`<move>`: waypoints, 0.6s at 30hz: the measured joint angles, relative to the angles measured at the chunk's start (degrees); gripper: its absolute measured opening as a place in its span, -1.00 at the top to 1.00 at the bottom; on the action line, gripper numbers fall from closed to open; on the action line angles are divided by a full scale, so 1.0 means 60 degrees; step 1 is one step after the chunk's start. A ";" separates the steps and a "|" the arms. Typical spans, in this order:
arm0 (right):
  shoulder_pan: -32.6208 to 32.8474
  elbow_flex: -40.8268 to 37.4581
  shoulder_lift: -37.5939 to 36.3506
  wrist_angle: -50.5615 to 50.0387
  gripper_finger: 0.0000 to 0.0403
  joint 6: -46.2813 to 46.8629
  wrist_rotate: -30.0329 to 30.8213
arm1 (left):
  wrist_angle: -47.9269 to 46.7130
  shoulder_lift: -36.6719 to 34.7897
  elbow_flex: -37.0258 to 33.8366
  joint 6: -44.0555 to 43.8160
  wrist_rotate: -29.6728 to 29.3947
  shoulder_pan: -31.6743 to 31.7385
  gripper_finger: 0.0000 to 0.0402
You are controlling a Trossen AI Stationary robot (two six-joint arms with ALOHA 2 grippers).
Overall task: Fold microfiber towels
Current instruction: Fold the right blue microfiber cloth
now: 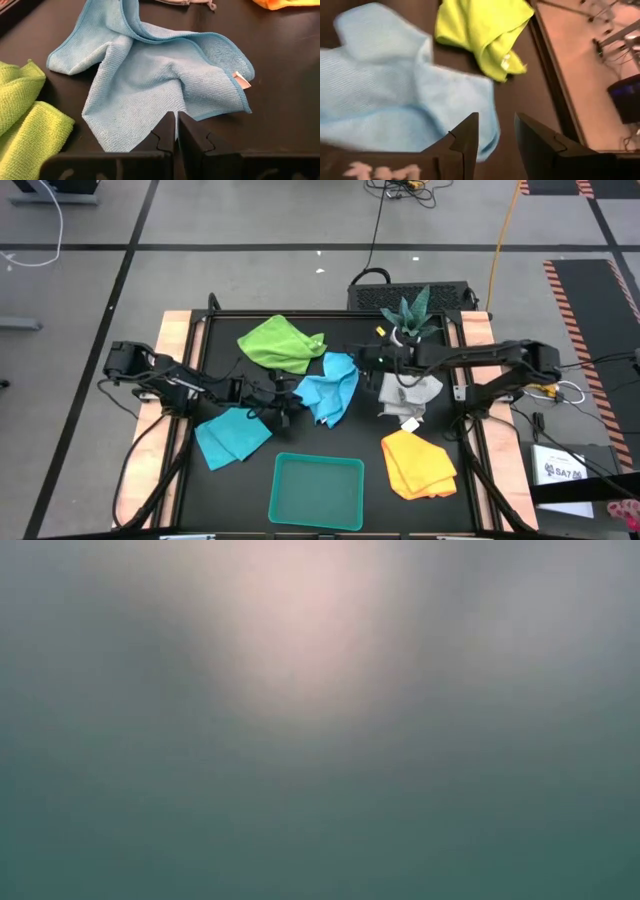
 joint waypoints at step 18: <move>0.0025 -0.0007 0.0741 -0.1663 0.43 0.0917 -0.0840 | 0.0003 0.0000 0.0000 0.0000 -0.0066 0.0042 0.88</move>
